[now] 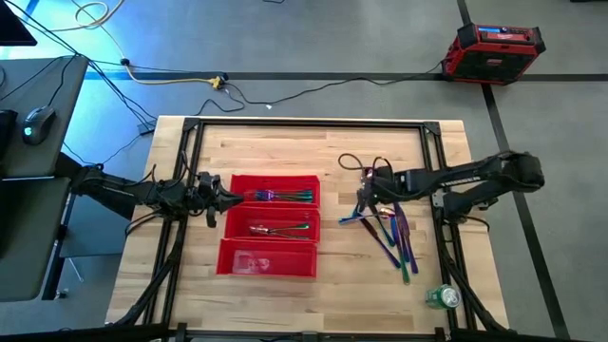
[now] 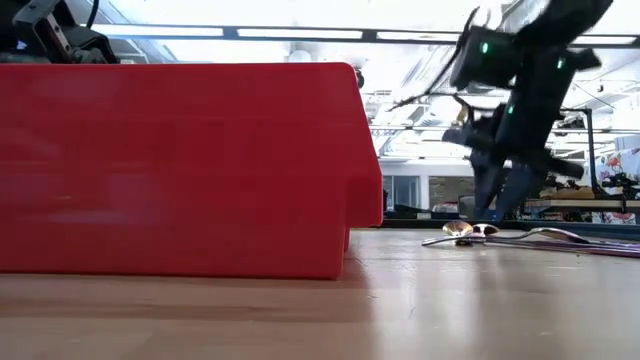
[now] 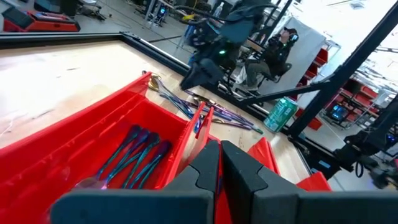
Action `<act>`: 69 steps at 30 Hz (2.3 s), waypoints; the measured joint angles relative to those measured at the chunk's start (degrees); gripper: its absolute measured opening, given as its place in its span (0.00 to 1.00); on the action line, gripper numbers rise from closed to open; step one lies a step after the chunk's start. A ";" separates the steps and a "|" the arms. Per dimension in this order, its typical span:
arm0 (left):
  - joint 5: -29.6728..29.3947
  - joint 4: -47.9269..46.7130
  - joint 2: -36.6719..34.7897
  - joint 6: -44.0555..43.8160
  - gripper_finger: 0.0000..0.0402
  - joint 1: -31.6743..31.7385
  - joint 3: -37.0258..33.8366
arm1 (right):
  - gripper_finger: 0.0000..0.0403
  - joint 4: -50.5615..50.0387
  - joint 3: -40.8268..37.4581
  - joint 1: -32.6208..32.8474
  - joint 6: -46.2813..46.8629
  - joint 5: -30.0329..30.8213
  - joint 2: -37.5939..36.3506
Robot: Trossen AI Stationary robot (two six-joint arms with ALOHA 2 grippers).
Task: Sort silverware
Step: Put the purple spoon into the center red bin
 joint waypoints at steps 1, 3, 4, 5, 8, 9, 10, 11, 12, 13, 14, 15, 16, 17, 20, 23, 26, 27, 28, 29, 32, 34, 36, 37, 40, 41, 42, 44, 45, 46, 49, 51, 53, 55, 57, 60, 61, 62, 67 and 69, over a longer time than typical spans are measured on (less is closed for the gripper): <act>0.00 -0.02 0.00 0.00 0.00 -0.15 0.00 | 0.39 1.80 -0.73 -0.78 -0.31 0.00 0.23; -0.05 -0.02 0.00 0.00 0.00 -0.40 0.00 | 0.41 3.06 -1.40 -2.20 0.05 0.28 0.71; -0.09 -0.02 0.00 -0.02 0.00 -0.51 0.00 | 0.42 2.65 -1.69 -2.83 0.10 0.76 1.08; -0.34 0.05 0.00 0.00 0.00 -0.65 0.00 | 0.42 2.62 -1.93 -3.56 0.10 0.93 1.45; -0.91 0.09 0.00 -0.02 0.00 -0.70 0.00 | 0.40 3.81 -2.12 -5.78 -0.47 0.91 2.72; -0.92 0.08 0.00 -0.02 0.00 -0.70 0.00 | 0.39 3.91 -2.13 -6.43 -1.11 0.76 3.45; -0.93 0.09 0.00 -0.02 0.00 -0.68 0.00 | 0.38 4.47 -2.20 -7.01 -1.39 0.63 4.14; -0.94 0.10 0.00 -0.02 0.00 -0.68 0.00 | 0.36 4.98 -2.18 -7.50 -1.71 0.66 4.66; -0.94 0.05 0.00 -0.03 0.00 -0.68 0.00 | 0.35 5.59 -2.16 -7.96 -2.52 0.70 5.29; -0.94 0.06 0.00 -0.04 0.00 -0.68 0.00 | 0.33 6.14 -2.01 -8.32 -2.84 1.02 5.91; -0.94 0.05 0.00 -0.04 0.00 -0.68 0.00 | 0.31 6.65 -1.99 -8.68 -2.96 1.17 6.52; -0.94 0.07 0.00 -0.04 0.00 -0.68 0.00 | 0.29 6.88 -1.96 -8.96 -3.09 1.31 6.91; -0.94 0.05 0.00 -0.04 0.00 -0.70 0.00 | 0.26 6.91 -1.94 -9.13 -3.42 1.57 7.22; -0.93 0.01 0.00 -0.04 0.00 -0.70 0.00 | 0.23 6.91 -1.94 -9.25 -3.99 1.86 7.42; -0.96 0.01 0.00 -0.04 0.00 -0.99 0.00 | 0.11 6.68 -1.94 -9.31 -4.38 2.58 7.49; -0.96 0.03 0.00 -0.04 0.00 -1.05 0.00 | 0.02 4.99 -1.01 -9.02 -6.51 2.64 7.23; -0.96 0.01 0.00 -0.09 0.00 -1.05 0.00 | 0.01 -1.31 1.14 -7.19 -7.22 4.70 6.31; -0.96 0.03 0.00 -0.13 0.00 -1.05 0.00 | 0.01 -3.39 2.52 -6.25 -7.52 5.96 5.97; -0.96 0.00 0.00 -0.12 0.00 -1.05 0.00 | 0.01 -4.92 4.17 -5.36 -7.70 7.21 5.61; -0.96 -0.06 0.00 -0.13 0.00 -1.05 0.00 | 0.00 -6.80 5.83 -4.25 -7.78 8.56 5.37; -1.01 -0.04 0.00 -0.17 0.00 -1.05 0.00 | 0.00 -12.60 11.19 -0.13 -8.46 13.15 5.39; -1.11 -0.02 0.00 -0.17 0.00 -1.05 0.00 | 0.00 -12.84 15.10 2.89 -9.20 16.04 5.37; -1.14 -0.04 0.00 -0.18 0.00 -1.05 0.00 | 0.00 -12.62 19.01 6.25 -11.35 19.30 5.52; -1.14 -0.04 0.00 -0.20 0.00 -1.05 0.00 | 0.00 -12.41 21.12 8.04 -12.62 21.10 5.96; -1.16 -0.02 0.00 -0.20 0.00 -1.05 0.00 | 0.00 -9.91 27.65 12.94 -18.47 25.27 8.54; -1.16 0.01 0.00 -0.20 0.00 -1.05 0.00 | 0.00 -8.45 29.81 14.44 -21.38 26.18 9.88; -1.16 0.01 0.00 -0.20 0.00 -1.05 0.00 | 0.00 -6.47 32.03 15.84 -24.55 26.80 11.58; -1.16 0.01 0.00 -0.20 0.00 -1.05 0.00 | 0.00 -2.41 36.60 18.10 -30.92 27.25 15.66; -1.16 0.02 0.00 -0.19 0.00 -1.05 0.00 | 0.00 -0.91 39.13 18.90 -33.79 27.28 18.06; -1.16 0.01 0.00 -0.20 0.00 -1.05 0.00 | 0.00 0.37 41.85 19.57 -36.55 27.26 20.62; -1.14 0.00 0.00 -0.17 0.00 -1.05 0.00 | 0.00 1.18 50.94 20.77 -44.15 25.89 29.06; -1.11 -0.04 0.00 -0.17 0.00 -1.05 0.00 | 0.00 0.91 57.11 21.06 -48.92 24.27 34.73; -1.11 -0.04 0.00 -0.17 0.00 -1.05 0.00 | 0.00 0.44 62.79 21.05 -53.37 22.13 40.04; -1.09 -0.12 0.00 -0.17 0.00 -1.05 0.00 | 0.00 -0.62 68.02 20.80 -57.28 19.70 44.69; -1.09 -0.13 0.00 -0.17 0.00 -1.05 0.00 | 0.00 -2.50 72.51 20.43 -59.84 17.66 48.82; -0.86 -0.15 0.00 -0.16 0.00 -1.22 0.00 | 0.00 -6.58 77.81 19.73 -62.89 15.23 53.74; -0.87 -0.16 0.00 -0.15 0.00 -1.41 0.00 | 0.00 -7.61 79.13 19.49 -63.80 14.17 55.00; -0.88 -0.16 0.00 -0.16 0.00 -1.52 0.00 | 0.00 -8.52 80.22 19.24 -64.60 12.74 55.96; -1.31 -0.17 0.00 -0.15 0.00 -1.75 0.00 | 0.00 -9.94 82.34 18.22 -67.77 7.15 57.81; -1.31 -0.19 0.00 -0.13 0.00 -1.75 0.00 | 0.01 -9.97 82.34 17.81 -69.19 5.62 57.85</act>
